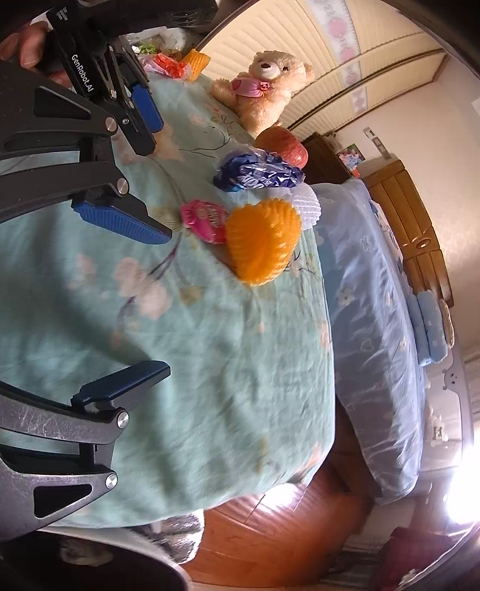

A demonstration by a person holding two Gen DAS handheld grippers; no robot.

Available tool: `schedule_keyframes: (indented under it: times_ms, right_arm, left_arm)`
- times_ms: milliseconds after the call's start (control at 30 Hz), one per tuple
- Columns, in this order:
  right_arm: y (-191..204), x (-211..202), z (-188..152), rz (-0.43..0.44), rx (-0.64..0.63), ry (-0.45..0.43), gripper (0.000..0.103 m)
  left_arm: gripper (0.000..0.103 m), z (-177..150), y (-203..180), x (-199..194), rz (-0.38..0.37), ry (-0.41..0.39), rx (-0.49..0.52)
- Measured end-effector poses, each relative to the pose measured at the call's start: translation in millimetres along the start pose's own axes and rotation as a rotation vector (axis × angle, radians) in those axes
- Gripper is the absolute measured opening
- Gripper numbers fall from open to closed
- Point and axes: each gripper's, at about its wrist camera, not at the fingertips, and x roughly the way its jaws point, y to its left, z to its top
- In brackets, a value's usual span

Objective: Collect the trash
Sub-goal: 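Move both open tools back over the bed, then grasp the blue-white packet with the left tool while the right tool grasps the orange mesh sleeve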

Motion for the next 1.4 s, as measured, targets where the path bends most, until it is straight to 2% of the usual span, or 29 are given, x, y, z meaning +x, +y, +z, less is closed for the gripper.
schedule_keyframes:
  times_ms: [367,600,667,767,833,867,900,933,1000,1167,1300,1367,1400]
  right_arm:
    - [5,31,34,0.022,-0.061,0.003,0.066]
    - [8,46,48,0.049,-0.088,0.004,0.066]
    - [9,51,51,0.061,-0.089,0.005,0.063]
    - [14,59,55,0.085,-0.100,0.007,0.048]
    - [18,61,57,0.102,-0.105,0.005,0.039]
    - [19,61,58,0.114,-0.108,0.002,0.034]
    - [22,62,58,0.125,-0.115,0.001,0.019]
    - [25,62,58,0.132,-0.128,0.003,0.008]
    - [30,62,56,0.136,-0.144,0.007,0.007]
    - [31,56,49,0.142,-0.127,0.009,0.008]
    - [32,45,41,0.144,-0.119,-0.008,0.009]
    - [32,39,40,0.138,-0.110,-0.029,0.021]
    - [32,38,41,0.147,-0.104,-0.033,0.047]
  left_arm:
    - [0.066,43,6,21,0.025,-0.036,-0.004]
    - [0.068,58,5,28,0.021,-0.060,0.010]
    - [0.068,60,3,32,0.034,-0.063,0.020]
    - [0.065,61,4,39,0.040,-0.058,0.022]
    - [0.054,61,5,42,0.035,-0.052,0.023]
    - [0.044,61,6,43,0.026,-0.045,0.023]
    - [0.042,61,5,43,0.025,-0.047,0.024]
    - [0.040,60,5,42,0.026,-0.052,0.026]
    - [0.033,60,5,40,0.019,-0.057,0.032]
    - [0.027,56,4,34,0.002,-0.058,0.042]
    - [0.026,49,2,30,-0.011,-0.054,0.044]
    - [0.026,46,3,27,-0.016,-0.053,0.039]
    - [0.026,45,4,26,-0.020,-0.052,0.036]
